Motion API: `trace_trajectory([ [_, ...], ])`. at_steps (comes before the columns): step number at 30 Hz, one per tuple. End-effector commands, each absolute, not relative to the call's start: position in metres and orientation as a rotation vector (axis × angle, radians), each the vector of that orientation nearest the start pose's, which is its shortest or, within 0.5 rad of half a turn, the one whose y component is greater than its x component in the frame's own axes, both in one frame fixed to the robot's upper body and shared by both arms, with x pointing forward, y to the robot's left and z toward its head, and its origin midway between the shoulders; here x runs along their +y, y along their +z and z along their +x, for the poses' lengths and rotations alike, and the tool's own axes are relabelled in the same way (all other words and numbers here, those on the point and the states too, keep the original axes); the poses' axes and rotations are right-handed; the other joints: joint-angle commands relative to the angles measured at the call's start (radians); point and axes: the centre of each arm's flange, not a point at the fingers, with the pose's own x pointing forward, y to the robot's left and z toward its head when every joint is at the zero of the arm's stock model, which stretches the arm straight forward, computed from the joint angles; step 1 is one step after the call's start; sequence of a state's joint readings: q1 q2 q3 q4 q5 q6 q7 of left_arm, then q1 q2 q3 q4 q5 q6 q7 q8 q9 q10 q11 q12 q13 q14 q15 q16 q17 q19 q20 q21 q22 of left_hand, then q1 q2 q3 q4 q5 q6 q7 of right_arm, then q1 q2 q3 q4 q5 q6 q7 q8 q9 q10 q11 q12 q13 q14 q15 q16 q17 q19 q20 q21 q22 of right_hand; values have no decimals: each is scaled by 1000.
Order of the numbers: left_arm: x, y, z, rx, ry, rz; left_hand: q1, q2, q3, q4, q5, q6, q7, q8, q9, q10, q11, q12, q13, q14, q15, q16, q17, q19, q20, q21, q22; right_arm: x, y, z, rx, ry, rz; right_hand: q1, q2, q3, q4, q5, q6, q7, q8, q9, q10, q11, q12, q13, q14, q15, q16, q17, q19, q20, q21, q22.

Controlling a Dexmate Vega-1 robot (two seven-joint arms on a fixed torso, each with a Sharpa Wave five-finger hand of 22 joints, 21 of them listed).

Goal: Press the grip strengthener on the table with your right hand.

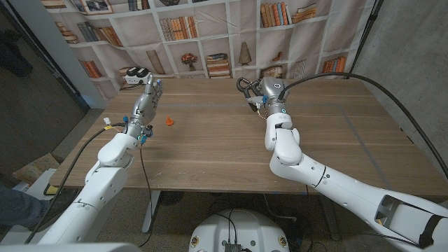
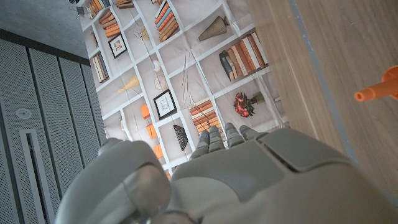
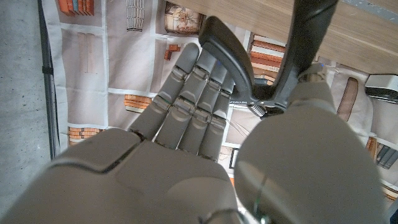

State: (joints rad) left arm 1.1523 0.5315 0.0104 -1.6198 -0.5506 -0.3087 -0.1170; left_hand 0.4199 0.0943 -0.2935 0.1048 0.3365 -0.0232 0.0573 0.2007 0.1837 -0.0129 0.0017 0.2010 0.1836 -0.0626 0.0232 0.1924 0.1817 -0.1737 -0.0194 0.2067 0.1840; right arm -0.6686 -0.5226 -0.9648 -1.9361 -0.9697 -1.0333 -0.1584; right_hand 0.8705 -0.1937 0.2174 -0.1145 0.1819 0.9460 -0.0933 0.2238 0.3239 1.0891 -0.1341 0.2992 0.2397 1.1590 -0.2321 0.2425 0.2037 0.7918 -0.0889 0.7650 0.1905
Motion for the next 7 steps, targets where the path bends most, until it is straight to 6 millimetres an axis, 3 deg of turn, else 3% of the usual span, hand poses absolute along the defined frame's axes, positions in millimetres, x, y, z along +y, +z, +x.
trace_trajectory([
  [1, 361, -16, 560, -769, -152, 29, 8, -5, -9, 1, -1, 3, 3, -3, 3, -3, 1, 2, 5, -3, -3, -3, 2, -31, 1, 0, 2, -112, 40, 541, -583, -585, -1388, 279, 286, 2, 4, 7, -6, -3, -3, 3, -4, -1, -3, 5, -7, -1, -3, 5, -6, -110, -5, 2],
  [7, 359, -16, 561, -770, -154, 27, 9, -4, -9, 1, -2, 2, 4, -3, 3, -3, 0, 2, 5, -3, -2, -2, 2, -31, 1, -1, 2, -112, 41, 542, -584, -585, -1390, 279, 290, 4, 3, 8, -6, -4, -3, 2, 0, -3, -1, 5, -3, -2, 0, 9, -6, -110, -5, 1],
])
